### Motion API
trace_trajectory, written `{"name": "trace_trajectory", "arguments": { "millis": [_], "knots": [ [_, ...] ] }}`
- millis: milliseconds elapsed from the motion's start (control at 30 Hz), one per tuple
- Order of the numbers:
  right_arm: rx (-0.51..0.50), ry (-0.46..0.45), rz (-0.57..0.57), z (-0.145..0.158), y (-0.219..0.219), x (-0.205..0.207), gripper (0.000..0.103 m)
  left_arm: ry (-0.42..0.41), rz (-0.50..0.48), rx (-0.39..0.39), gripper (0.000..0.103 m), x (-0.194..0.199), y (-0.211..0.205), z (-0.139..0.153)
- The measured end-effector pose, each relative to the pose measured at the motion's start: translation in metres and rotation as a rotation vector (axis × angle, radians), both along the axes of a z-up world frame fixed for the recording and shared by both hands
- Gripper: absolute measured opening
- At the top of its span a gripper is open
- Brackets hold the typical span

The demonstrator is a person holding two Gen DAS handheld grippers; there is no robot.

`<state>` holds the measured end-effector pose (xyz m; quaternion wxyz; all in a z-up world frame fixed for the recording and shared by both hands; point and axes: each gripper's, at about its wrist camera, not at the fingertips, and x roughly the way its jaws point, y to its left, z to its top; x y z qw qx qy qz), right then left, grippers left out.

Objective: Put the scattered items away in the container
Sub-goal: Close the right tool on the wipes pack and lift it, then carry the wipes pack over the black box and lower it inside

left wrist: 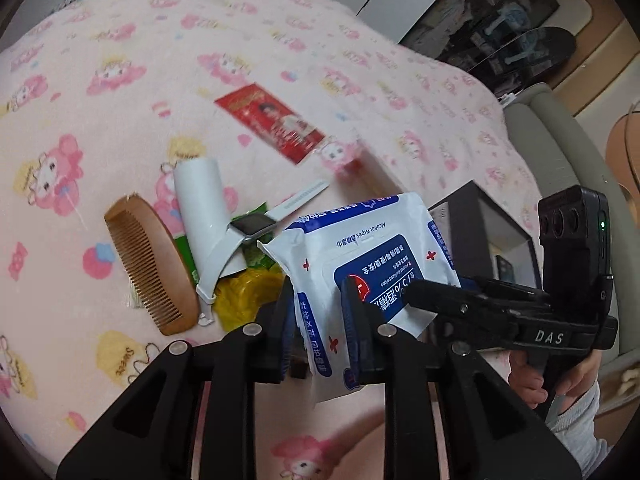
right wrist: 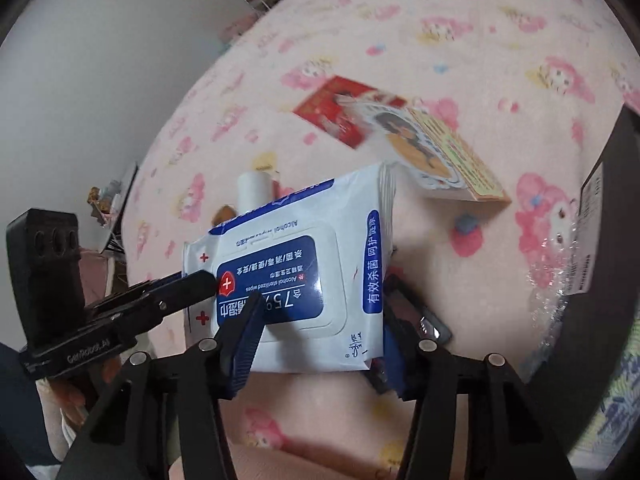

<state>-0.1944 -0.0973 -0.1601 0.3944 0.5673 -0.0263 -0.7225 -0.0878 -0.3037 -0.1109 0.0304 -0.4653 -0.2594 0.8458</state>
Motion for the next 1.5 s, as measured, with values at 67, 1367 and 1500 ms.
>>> {"name": "trace_trajectory", "arguments": {
  "millis": [67, 1367, 1500],
  "knots": [
    [-0.006, 0.044, 0.004, 0.018, 0.002, 0.009, 0.049, 0.014, -0.011, 0.001, 0.020, 0.003, 0.007, 0.013],
    [-0.031, 0.179, -0.259, 0.068, 0.238, 0.021, 0.049, 0.094, -0.268, -0.035, 0.022, -0.071, 0.247, 0.068],
    [0.061, 0.203, -0.274, 0.060, 0.250, -0.010, 0.049, 0.056, -0.293, -0.040, 0.022, -0.121, 0.268, 0.049]
  ]
}}
